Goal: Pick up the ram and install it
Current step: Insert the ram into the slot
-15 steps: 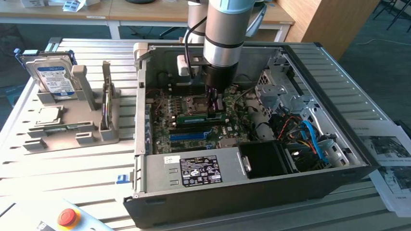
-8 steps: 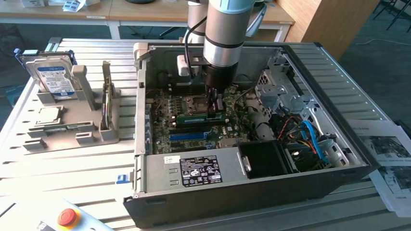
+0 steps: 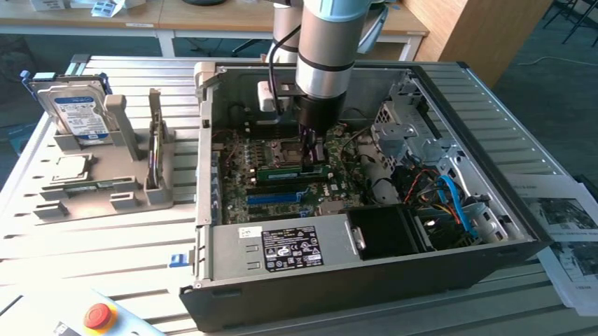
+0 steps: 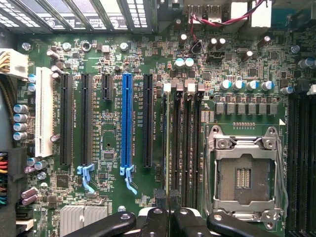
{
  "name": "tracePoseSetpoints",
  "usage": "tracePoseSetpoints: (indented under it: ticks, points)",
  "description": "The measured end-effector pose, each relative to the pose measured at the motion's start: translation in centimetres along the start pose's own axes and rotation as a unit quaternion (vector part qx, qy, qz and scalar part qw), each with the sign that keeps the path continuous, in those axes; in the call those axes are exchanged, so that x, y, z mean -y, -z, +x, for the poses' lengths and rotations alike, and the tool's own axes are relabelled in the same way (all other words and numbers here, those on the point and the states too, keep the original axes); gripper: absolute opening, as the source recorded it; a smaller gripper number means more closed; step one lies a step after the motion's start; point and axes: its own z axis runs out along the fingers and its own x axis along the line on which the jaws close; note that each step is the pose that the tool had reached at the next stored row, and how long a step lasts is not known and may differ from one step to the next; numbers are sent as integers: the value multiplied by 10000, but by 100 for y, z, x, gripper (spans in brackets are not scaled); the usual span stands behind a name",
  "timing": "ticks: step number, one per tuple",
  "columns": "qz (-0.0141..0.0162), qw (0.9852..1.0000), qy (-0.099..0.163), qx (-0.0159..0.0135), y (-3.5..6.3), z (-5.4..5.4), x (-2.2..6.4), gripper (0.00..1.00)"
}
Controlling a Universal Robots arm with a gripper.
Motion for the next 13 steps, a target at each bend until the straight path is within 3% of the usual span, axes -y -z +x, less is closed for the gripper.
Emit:
tracePoseSetpoints:
  ticks: [13]
  points:
    - [0, 10000, 0, -1, -24, -1, 0, 12]
